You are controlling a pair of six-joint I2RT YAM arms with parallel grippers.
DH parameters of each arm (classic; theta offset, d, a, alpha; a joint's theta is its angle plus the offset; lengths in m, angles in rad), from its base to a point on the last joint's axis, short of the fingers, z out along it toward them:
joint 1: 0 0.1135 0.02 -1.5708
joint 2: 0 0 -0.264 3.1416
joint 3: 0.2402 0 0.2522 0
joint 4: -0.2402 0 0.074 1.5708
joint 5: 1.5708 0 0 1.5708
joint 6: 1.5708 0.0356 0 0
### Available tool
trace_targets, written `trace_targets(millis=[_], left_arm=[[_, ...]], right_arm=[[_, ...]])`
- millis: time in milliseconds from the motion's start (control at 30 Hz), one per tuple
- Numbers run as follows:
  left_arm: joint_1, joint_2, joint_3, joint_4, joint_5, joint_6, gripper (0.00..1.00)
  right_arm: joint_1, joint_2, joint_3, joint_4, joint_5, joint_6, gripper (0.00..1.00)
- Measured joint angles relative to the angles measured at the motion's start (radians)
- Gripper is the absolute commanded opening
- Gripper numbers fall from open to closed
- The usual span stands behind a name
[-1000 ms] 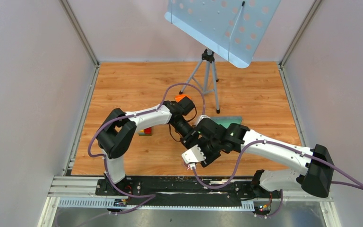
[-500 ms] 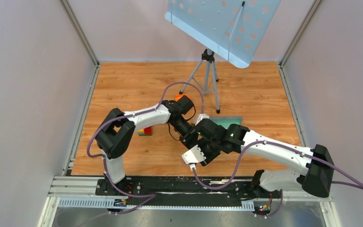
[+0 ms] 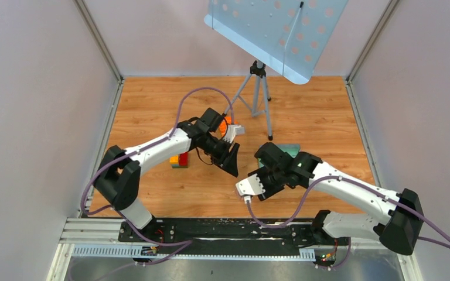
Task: Organize the sunglasses
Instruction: Fold the sunglasses at the center of the board, then place the sunglasses in the sunglasses case.
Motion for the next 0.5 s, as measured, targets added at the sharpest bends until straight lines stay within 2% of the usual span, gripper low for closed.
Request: trace_targets(millis=[133,300,433,500], left_arm=[[0.032,-0.111,-0.061,0.083,-0.148,-0.059,0.5],[0.035,-0.299,-0.232,0.231,-0.322,-0.157,0.52],[0.037,-0.428,-0.41,0.389,-0.481,-0.257,0.64],[0.043,-0.48,-0.502,0.458,-0.539,-0.311,0.66]], right_arm=[[-0.119,-0.033,-0.015,-0.016,-0.018,0.007,0.22],[-0.356,-0.037,-0.026,-0.024,-0.076,0.0,0.22],[-0.571,-0.029,-0.026,-0.025,-0.151,-0.036,0.23],[-0.631,-0.023,-0.026,-0.025,-0.174,-0.059,0.23]])
